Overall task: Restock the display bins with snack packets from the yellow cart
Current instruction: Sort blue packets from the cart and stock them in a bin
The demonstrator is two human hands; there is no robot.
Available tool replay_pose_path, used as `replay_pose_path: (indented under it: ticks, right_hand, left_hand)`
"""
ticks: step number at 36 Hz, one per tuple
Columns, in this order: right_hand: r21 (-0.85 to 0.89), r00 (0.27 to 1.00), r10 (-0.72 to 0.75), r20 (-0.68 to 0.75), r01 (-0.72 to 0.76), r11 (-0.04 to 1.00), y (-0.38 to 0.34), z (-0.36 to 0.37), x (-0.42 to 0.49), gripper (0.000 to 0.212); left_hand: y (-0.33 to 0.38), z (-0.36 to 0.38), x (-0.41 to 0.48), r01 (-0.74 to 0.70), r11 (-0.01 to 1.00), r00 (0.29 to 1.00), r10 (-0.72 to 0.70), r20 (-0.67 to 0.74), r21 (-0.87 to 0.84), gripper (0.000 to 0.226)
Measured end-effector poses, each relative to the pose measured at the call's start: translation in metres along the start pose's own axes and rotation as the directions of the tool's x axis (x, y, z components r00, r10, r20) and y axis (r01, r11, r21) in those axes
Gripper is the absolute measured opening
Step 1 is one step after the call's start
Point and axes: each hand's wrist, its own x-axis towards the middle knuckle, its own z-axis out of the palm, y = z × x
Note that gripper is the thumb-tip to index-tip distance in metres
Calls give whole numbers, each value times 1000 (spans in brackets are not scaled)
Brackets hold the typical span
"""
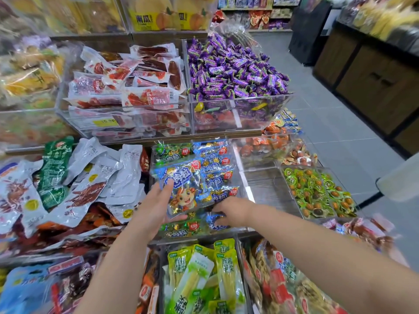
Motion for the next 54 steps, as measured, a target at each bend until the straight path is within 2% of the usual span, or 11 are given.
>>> replay_pose_path:
  ticks: [4,7,9,13,18,22,27,33,38,43,54]
  right_hand:
    - [373,999,27,19,-32,927,19,-37,-18,52]
    - [812,993,50,-106,57,581,31,-66,-40,57]
    - [872,957,136,-257,169,459,31,-72,-45,55]
    - [694,881,204,-426,174,699,27,-65,-38,86]
    - [597,873,222,-435,95,797,38,-49,-30,34]
    - [504,739,294,-606,71,861,45,-42,-23,36]
    - [395,719,213,-662,92,914,39,-33,-14,32]
    - [409,706,224,-672,102,907,36,-33,-8,34]
    - [383,785,170,-595,91,919,31,-30,-3,35]
    - [36,922,10,-388,5,999,32,-31,1,27]
    - [-205,891,88,-445,-197,959,21,-19,4,51]
  left_hand:
    - [-2,10,4,5,995,997,-13,78,98,85]
    - [-4,23,5,-11,966,995,-15,100,256,103]
    - [-7,37,6,-28,949,993,-10,120,314,103]
    - [-13,57,13,-53,918,986,-13,163,394,89]
    - [-12,57,18,-191,690,976,56,212,698,79]
    - [-14,52,14,-212,559,960,-33,278,801,66]
    - [-23,55,10,-186,374,982,60,177,909,45]
    - [-27,62,6,-186,240,962,241,127,953,103]
    - [-24,61,1,-304,136,789,590,169,943,143]
    - [-17,60,13,-371,-237,833,342,435,898,129]
    - [-30,67,30,-317,-282,914,164,371,905,101]
